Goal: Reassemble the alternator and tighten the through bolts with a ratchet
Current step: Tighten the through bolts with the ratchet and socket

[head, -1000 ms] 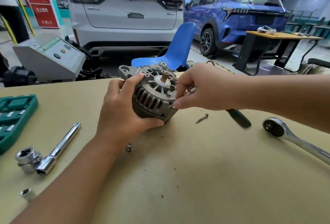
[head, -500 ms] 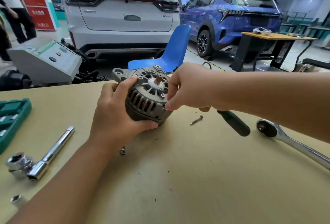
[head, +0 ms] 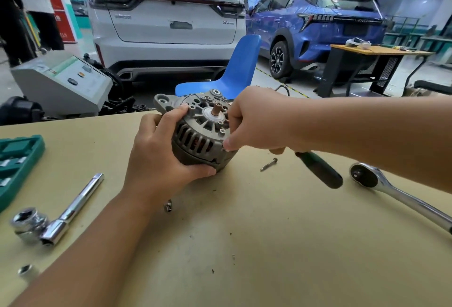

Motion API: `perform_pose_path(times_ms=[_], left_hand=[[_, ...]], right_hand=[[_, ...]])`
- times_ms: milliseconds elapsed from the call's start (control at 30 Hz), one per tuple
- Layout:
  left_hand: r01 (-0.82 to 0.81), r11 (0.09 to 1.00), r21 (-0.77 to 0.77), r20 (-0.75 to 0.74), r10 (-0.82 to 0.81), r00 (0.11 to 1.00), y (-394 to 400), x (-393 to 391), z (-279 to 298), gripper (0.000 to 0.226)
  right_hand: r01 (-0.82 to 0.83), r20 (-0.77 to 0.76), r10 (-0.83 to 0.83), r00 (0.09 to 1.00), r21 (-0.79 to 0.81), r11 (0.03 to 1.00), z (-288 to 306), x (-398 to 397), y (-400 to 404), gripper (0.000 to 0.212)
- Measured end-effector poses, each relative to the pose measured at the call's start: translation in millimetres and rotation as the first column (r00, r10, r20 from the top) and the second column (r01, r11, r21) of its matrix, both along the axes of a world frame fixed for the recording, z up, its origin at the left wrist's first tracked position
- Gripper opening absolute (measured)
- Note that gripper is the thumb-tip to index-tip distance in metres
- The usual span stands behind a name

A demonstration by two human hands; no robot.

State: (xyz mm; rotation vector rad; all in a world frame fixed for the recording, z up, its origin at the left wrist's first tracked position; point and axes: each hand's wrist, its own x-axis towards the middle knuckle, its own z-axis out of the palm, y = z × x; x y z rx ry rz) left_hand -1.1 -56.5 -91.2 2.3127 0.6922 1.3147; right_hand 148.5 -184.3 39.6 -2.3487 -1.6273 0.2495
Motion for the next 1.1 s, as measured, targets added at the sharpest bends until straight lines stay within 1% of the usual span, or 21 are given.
perform_pose_path(times_ms=[67,167,233,267,300,367,433,500,533,600,633,700,767,800,867,933,967,1000,1033,1067,1100], left_hand=[[0.000,1.000,-0.005,-0.002,0.000,1.000,-1,0,1,0.118],[0.003,1.000,-0.017,0.000,-0.003,1.000,-1,-1,1,0.118],[0.007,1.000,-0.011,0.000,-0.007,1.000,-2,-1,1,0.117],[0.009,1.000,-0.012,0.004,-0.009,1.000,-2,-1,2,0.117],[0.010,1.000,-0.014,0.007,-0.010,1.000,-2,-2,2,0.117],[0.009,1.000,-0.015,0.008,-0.009,1.000,-1,-2,2,0.117],[0.011,1.000,-0.012,0.004,-0.011,1.000,-1,-1,1,0.117],[0.008,1.000,-0.008,-0.004,-0.008,1.000,0,-1,1,0.118],[0.005,1.000,-0.006,-0.008,-0.005,1.000,0,0,1,0.119],[0.001,1.000,0.001,-0.010,-0.001,1.000,1,1,1,0.119],[0.002,1.000,0.001,-0.008,-0.002,1.000,1,1,1,0.119],[0.005,1.000,-0.001,-0.007,-0.005,1.000,1,0,1,0.120],[0.008,1.000,0.003,-0.011,-0.008,1.000,1,0,1,0.120],[0.008,1.000,0.003,-0.015,-0.008,1.000,2,0,1,0.121],[0.006,1.000,0.006,-0.016,-0.006,1.000,2,0,1,0.121],[0.001,1.000,0.011,-0.012,-0.001,1.000,2,1,1,0.120],[0.001,1.000,0.013,-0.014,-0.001,1.000,2,1,1,0.120],[0.001,1.000,0.016,-0.015,-0.001,1.000,2,1,1,0.120],[0.001,1.000,0.018,-0.013,0.000,1.000,2,1,1,0.120],[-0.001,1.000,0.021,-0.011,0.001,1.000,3,1,1,0.120],[-0.001,1.000,0.021,-0.009,0.001,1.000,3,1,1,0.120]], right_hand=[[-0.108,0.179,0.113,0.977,-0.036,0.993,0,4,-2,0.021],[-0.394,0.500,0.424,0.755,-0.172,0.903,8,5,-6,0.018],[-0.505,0.551,0.557,0.621,-0.262,0.822,13,10,-5,0.018],[-0.514,0.558,0.567,0.606,-0.270,0.815,13,11,-4,0.019],[-0.496,0.553,0.539,0.636,-0.243,0.834,13,11,-2,0.020],[-0.386,0.454,0.399,0.797,-0.127,0.914,7,7,0,0.022],[-0.169,0.168,0.166,0.972,0.004,0.986,-1,7,3,0.023],[0.095,-0.171,-0.088,0.981,0.032,0.995,-6,7,1,0.024],[0.126,-0.208,-0.118,0.971,0.023,0.992,-7,7,-2,0.024],[-0.028,0.038,0.028,0.999,-0.007,1.000,-6,11,-4,0.020],[-0.146,0.204,0.151,0.967,-0.039,0.988,-3,10,-7,0.018],[-0.350,0.457,0.377,0.805,-0.146,0.925,5,8,-11,0.017],[-0.453,0.555,0.510,0.657,-0.250,0.856,9,11,-10,0.017],[-0.453,0.558,0.508,0.656,-0.247,0.857,10,10,-9,0.017],[-0.363,0.467,0.381,0.798,-0.131,0.922,7,6,-6,0.016],[-0.120,0.131,0.117,0.985,0.015,0.993,-2,6,-2,0.019],[0.044,-0.108,-0.041,0.993,0.029,0.999,-6,6,-2,0.020],[0.166,-0.268,-0.153,0.951,0.024,0.986,-9,6,-3,0.021],[0.201,-0.320,-0.181,0.930,0.030,0.979,-11,6,-6,0.021],[0.139,-0.226,-0.126,0.966,0.040,0.989,-13,8,-7,0.021],[0.012,-0.033,-0.011,0.999,0.030,0.999,-12,9,-9,0.020]])
